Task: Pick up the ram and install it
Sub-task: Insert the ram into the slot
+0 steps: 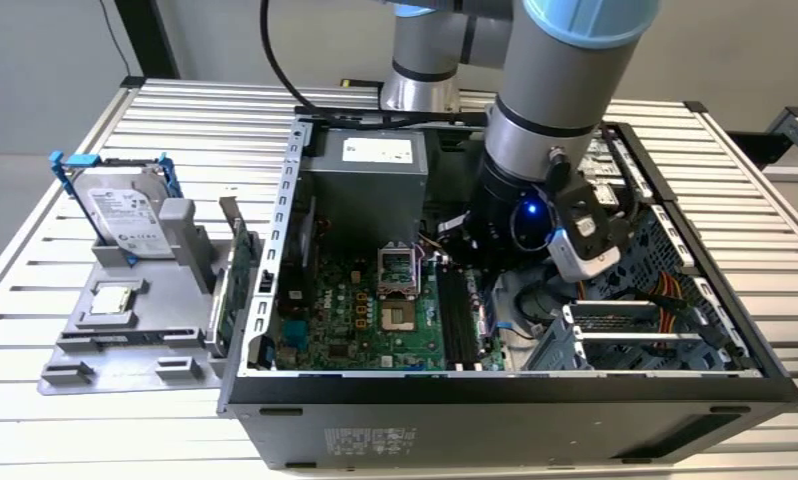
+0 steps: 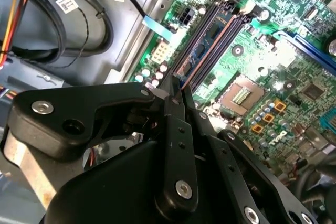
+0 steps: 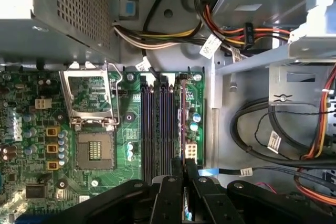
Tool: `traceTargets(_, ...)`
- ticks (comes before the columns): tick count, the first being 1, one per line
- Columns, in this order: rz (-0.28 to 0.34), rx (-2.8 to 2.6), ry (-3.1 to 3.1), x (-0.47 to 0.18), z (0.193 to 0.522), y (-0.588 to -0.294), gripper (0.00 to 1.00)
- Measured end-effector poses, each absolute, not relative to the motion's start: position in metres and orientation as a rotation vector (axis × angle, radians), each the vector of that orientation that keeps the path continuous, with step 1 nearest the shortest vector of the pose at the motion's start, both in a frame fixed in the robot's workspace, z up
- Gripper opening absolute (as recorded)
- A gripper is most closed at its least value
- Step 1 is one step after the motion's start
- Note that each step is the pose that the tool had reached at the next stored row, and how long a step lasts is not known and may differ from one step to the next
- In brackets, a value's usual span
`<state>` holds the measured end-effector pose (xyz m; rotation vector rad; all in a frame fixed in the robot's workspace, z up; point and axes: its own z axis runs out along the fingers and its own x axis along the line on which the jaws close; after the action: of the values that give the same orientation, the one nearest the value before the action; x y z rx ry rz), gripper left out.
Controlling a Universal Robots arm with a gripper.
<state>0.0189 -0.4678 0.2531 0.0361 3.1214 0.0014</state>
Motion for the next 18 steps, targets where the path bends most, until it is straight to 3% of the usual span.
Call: traceTargets(18, -0.005, 0.005, 3.122, 0.015, 0.231, -0.473, 0.00)
